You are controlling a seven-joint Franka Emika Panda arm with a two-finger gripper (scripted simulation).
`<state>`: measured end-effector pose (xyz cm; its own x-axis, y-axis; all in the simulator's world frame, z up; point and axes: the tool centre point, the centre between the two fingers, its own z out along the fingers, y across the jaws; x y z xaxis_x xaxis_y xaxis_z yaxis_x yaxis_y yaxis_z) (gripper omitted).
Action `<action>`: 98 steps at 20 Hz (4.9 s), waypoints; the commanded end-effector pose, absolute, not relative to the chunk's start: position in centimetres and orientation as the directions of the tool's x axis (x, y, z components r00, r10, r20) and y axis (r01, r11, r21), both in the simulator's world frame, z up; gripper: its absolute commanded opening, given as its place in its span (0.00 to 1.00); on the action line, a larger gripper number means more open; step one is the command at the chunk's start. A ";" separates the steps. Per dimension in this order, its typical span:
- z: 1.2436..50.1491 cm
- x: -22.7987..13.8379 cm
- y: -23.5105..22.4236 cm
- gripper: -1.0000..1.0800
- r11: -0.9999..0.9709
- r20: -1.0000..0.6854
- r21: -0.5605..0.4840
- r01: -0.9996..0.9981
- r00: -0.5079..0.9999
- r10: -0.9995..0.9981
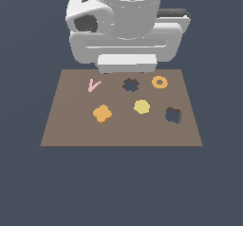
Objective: Insert a designated object into the corresponding slot on a board.
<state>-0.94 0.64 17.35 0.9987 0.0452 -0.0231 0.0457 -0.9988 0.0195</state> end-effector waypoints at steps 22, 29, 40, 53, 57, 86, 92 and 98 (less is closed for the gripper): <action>12.2 0.9 -2.7 0.96 -0.957 -0.015 0.009 0.291 0.957 0.291; 8.7 2.6 -4.6 0.96 -0.895 -0.007 0.004 0.447 0.894 0.447; 5.4 4.7 -6.0 0.96 -0.811 0.000 0.000 0.584 0.811 0.584; 3.6 5.1 -6.1 0.96 -0.798 0.000 0.000 0.602 0.798 0.602; 3.0 5.1 -6.1 0.96 -0.797 0.000 0.000 0.604 0.797 0.604; 3.2 7.8 -4.5 0.00 -0.628 0.000 0.001 0.778 0.628 0.778; 3.3 9.7 -2.7 0.00 -0.457 0.000 0.002 0.889 0.457 0.889; 3.4 11.6 0.3 0.00 -0.211 0.000 0.002 0.978 0.211 0.978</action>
<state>11.14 -0.58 3.36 0.2785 0.9604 -0.0006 0.9604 -0.2785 0.0016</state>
